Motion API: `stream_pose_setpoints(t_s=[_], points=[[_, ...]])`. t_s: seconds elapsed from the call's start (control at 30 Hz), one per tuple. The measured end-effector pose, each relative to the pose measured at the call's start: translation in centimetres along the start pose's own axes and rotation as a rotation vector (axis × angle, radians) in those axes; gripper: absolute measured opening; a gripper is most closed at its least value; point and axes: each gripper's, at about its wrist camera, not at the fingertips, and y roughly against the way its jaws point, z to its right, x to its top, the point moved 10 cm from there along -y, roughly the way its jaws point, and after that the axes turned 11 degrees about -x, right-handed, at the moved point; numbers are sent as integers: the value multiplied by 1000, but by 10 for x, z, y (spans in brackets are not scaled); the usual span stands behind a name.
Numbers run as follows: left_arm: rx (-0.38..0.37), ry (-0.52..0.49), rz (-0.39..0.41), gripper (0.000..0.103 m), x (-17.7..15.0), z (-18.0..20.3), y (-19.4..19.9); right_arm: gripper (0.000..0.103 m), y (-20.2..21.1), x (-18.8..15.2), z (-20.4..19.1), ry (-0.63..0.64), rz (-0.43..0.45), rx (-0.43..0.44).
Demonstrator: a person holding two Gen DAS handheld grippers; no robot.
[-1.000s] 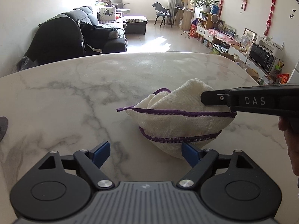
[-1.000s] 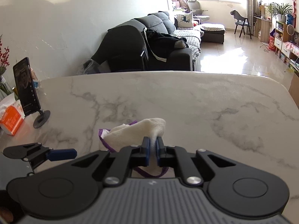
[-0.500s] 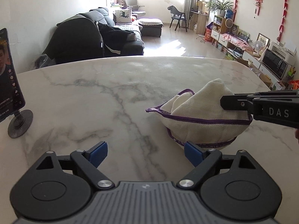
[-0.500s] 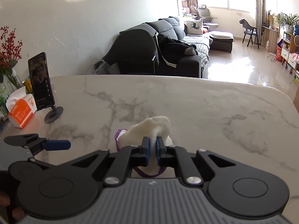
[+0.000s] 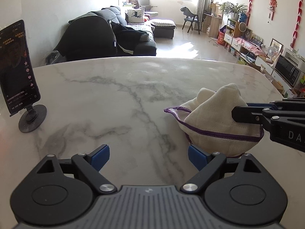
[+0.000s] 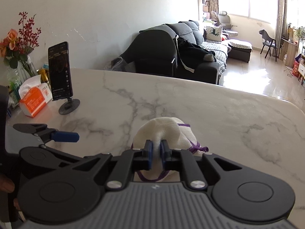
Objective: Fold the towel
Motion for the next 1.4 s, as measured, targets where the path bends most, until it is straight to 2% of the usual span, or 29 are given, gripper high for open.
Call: stream_pose_setpoints(t_s=[0.27, 0.67, 0.83, 0.9, 1.1, 1.4], points=[[28, 17, 7, 90, -2, -15, 5, 13, -2, -5, -13, 38, -15, 42], [38, 21, 11, 90, -3, -18, 8, 17, -9, -16, -24, 69, -65, 108], [43, 25, 21, 90, -3, -19, 11, 24, -12, -21, -29, 82, -86, 135], [48, 30, 22, 90, -3, -21, 11, 34, -12, -22, -29, 83, -87, 138], [60, 37, 19, 90, -5, -23, 11, 51, -6, -17, -25, 74, -68, 118], [69, 28, 25, 90, 0, -25, 12, 60, 3, -10, -19, 60, -39, 87]])
